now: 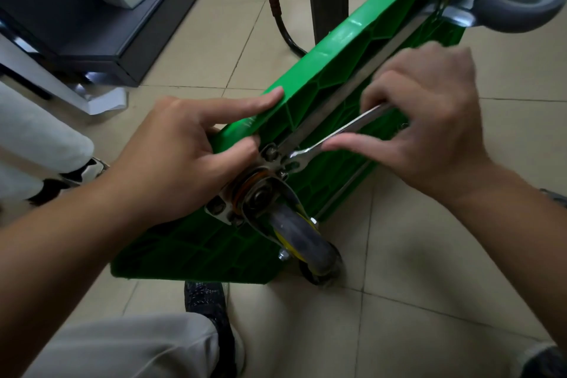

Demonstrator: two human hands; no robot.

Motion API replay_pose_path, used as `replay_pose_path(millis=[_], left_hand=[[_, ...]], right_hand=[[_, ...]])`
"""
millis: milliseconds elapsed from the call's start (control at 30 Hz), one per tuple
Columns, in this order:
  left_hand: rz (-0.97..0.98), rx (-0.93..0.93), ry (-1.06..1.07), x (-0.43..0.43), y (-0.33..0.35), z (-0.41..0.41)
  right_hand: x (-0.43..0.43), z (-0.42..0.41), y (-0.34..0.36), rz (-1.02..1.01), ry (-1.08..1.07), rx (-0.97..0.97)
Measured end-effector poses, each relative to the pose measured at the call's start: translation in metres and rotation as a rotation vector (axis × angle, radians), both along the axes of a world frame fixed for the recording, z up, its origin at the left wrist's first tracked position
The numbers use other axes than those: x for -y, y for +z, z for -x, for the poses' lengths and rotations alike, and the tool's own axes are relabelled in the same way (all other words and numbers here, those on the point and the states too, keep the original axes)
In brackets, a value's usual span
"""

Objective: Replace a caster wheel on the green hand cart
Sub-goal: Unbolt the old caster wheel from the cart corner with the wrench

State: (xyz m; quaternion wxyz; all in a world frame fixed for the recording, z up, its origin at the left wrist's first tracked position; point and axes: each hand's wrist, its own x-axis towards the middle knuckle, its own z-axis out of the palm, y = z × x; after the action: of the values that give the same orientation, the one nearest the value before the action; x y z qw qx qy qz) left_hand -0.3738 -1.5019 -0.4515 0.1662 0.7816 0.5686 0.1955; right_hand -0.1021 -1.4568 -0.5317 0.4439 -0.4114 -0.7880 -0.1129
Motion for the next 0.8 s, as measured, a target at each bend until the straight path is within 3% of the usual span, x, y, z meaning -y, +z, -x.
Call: replay_pose_path(millis=[133, 200, 400, 600, 800], left_hand=[[0.027, 0.003, 0.002, 0.000, 0.002, -0.002], [0.018, -0.007, 0.002, 0.000, 0.002, -0.003], [0.032, 0.011, 0.004, 0.001, 0.004, -0.008], [0.018, -0.001, -0.014, 0.000, 0.001, -0.008], [0.024, 0.023, -0.011, 0.001, 0.004, -0.007]], right_hand=[[0.025, 0.018, -0.034, 0.603, 0.048, -0.833], [0.040, 0.038, -0.057, 0.824, 0.070, -1.093], [0.093, 0.080, -0.117, 1.105, 0.099, -1.198], [0.098, 0.108, -0.132, 1.192, 0.085, -1.505], [0.091, 0.123, -0.144, 1.309, 0.099, -1.512]])
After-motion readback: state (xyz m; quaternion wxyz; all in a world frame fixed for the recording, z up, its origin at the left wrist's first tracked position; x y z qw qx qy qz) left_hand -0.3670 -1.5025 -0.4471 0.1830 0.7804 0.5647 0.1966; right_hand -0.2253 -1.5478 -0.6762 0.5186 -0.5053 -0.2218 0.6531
